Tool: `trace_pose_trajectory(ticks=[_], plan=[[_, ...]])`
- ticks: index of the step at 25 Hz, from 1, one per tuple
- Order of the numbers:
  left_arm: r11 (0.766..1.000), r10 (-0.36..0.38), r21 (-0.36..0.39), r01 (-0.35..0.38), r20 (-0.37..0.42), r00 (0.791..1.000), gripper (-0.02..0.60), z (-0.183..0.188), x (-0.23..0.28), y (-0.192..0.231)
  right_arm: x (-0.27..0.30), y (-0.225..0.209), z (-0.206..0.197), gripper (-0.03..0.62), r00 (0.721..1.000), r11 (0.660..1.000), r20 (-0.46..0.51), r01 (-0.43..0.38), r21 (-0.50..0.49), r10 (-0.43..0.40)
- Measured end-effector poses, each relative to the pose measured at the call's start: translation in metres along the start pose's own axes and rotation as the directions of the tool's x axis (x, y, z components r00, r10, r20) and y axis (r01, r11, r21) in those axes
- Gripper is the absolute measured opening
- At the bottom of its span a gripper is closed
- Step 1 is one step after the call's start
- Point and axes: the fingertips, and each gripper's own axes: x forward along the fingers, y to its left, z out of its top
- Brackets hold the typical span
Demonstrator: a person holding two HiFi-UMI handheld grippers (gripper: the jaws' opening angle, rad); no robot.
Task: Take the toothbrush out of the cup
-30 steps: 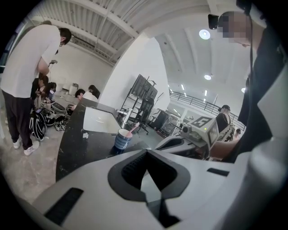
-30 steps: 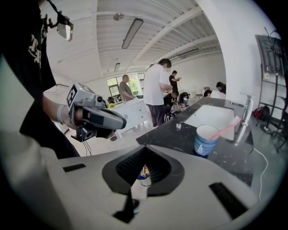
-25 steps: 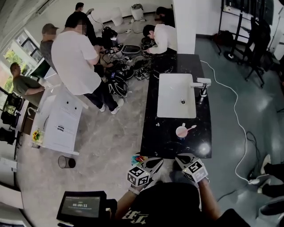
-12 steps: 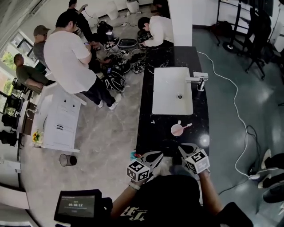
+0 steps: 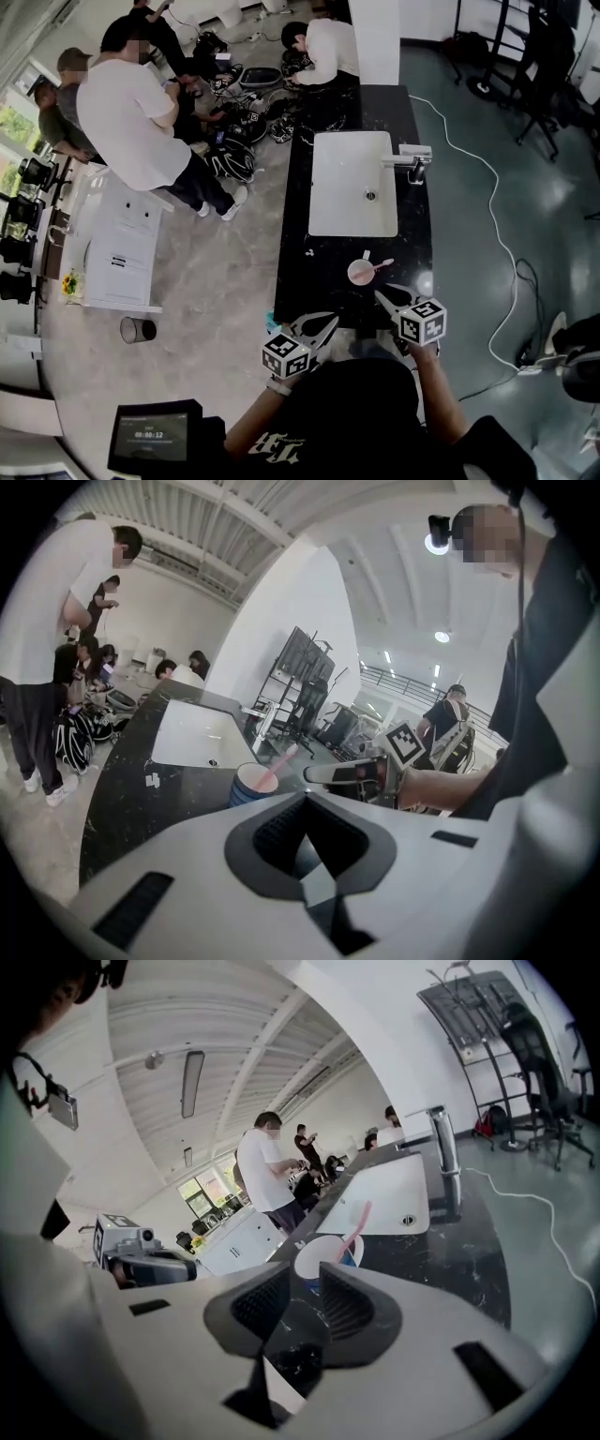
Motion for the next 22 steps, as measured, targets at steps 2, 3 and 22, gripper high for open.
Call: trace_pose_trajectory(ticks=[2, 3, 22], plan=[[1.000, 0.012, -0.007, -0.012, 0.002, 1.000, 0.005, 0.001, 0.002, 0.001, 0.005, -0.008, 0.002, 0.085, 1.000, 1.000, 0.005, 0.005, 0.025, -0.005], [1.000, 0.019, -0.012, -0.019, 0.003, 1.000, 0.005, 0.001, 0.002, 0.001, 0.007, -0.013, 0.003, 0.101, 1.000, 0.999, 0.008, 0.005, 0.039, -0.006], [0.987, 0.135, -0.094, -0.132, 0.026, 0.990, 0.005, -0.002, 0.016, 0.004, 0.053, -0.056, 0.023, 0.142, 0.998, 0.981, 0.002, -0.061, 0.184, 0.062]])
